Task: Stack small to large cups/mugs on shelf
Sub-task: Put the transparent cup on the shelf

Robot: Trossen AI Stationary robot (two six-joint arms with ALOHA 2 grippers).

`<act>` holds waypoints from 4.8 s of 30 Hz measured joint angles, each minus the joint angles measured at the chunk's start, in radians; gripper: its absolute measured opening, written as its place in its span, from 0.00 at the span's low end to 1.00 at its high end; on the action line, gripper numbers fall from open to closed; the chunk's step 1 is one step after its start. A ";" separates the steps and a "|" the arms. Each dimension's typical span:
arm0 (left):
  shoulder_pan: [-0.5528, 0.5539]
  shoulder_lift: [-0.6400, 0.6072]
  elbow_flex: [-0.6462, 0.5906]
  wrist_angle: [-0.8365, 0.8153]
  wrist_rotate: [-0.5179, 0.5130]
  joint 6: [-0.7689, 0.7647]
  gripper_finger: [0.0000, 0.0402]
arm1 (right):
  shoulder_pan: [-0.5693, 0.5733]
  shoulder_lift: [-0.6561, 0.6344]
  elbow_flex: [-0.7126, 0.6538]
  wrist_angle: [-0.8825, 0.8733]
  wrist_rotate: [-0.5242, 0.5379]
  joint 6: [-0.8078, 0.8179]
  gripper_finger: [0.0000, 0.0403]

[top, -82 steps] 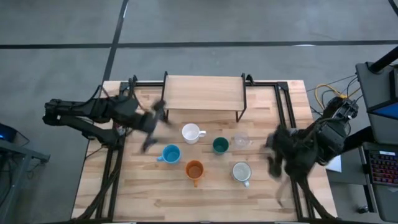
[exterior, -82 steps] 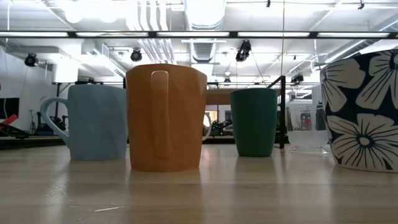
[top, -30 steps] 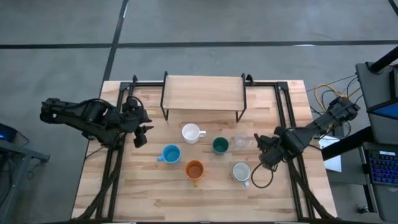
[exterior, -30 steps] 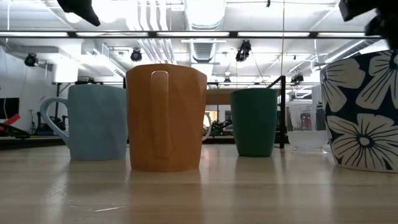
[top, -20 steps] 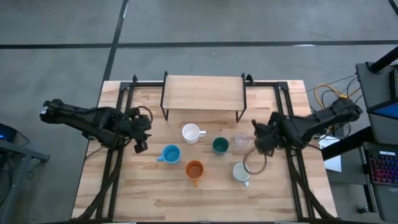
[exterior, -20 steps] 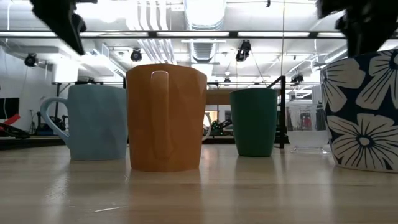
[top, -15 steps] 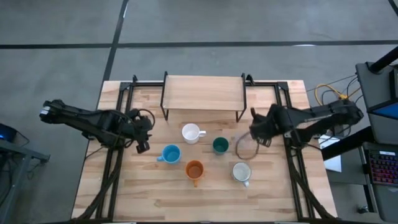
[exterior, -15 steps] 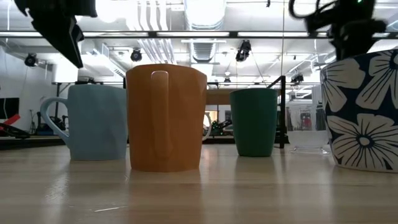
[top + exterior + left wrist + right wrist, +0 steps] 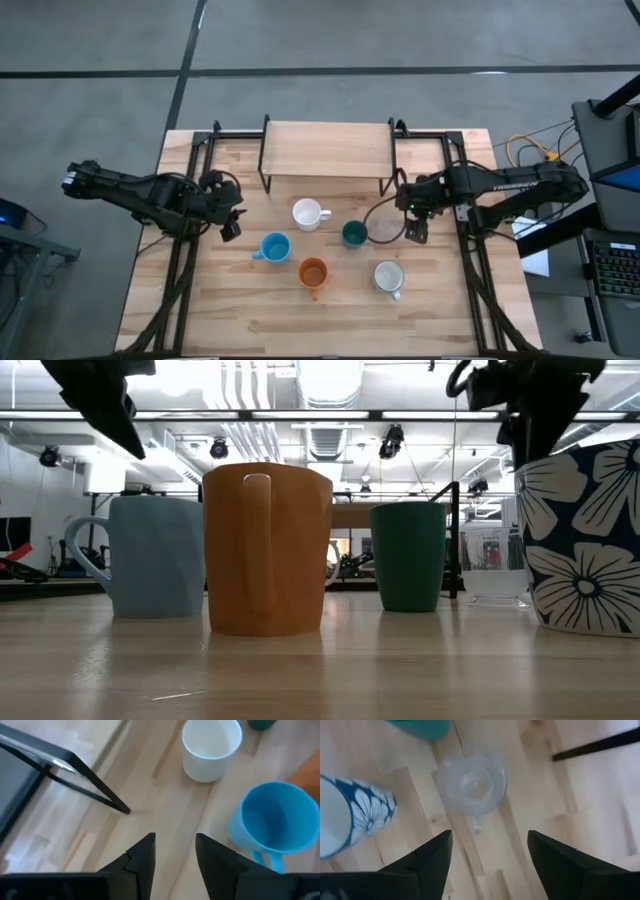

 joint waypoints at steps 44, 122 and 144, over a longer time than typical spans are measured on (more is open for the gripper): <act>0.000 0.076 -0.093 0.035 -0.076 0.058 0.31 | 0.002 0.000 -0.236 0.258 -0.049 0.008 0.63; 0.000 0.076 -0.095 0.059 -0.068 0.067 0.31 | -0.005 0.001 0.094 0.063 -0.045 -0.230 0.03; 0.000 0.075 -0.098 0.059 -0.068 0.085 0.31 | -0.237 0.423 0.765 -0.388 0.021 -0.531 0.03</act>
